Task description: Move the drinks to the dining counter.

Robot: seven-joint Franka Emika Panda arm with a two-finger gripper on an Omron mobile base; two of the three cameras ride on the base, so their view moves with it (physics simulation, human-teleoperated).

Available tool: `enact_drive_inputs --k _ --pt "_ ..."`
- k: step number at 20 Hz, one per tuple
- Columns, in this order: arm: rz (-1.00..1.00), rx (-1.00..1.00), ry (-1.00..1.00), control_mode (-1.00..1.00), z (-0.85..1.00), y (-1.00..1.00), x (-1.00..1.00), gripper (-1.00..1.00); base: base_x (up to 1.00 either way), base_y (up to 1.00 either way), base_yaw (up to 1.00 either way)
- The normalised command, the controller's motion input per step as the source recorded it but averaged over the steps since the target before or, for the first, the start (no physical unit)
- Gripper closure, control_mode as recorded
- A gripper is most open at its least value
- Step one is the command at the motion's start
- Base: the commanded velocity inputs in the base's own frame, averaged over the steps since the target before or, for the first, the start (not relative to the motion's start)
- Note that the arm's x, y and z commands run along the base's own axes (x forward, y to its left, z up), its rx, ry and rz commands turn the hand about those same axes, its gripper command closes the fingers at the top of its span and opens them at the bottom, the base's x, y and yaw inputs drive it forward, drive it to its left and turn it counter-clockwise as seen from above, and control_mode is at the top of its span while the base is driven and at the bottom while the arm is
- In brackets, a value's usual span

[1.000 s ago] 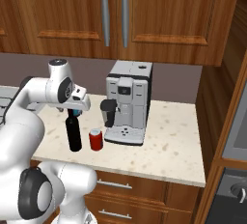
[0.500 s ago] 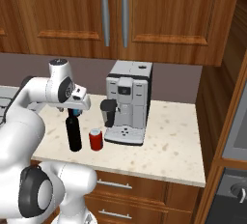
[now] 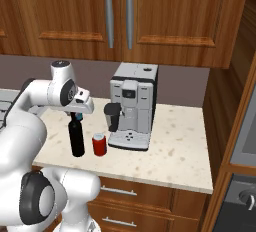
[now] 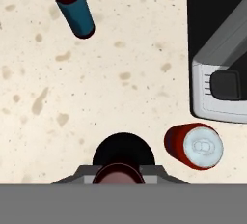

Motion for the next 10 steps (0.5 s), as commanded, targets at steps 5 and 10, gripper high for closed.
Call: enact_drive_inputs --k 5,10 --pt "0.00 0.00 0.00 -1.00 0.00 0.00 0.00 1.00 0.00 0.00 0.00" --pt "0.00 0.00 -0.01 -1.00 0.00 0.00 -0.03 1.00 0.00 0.00 0.00"
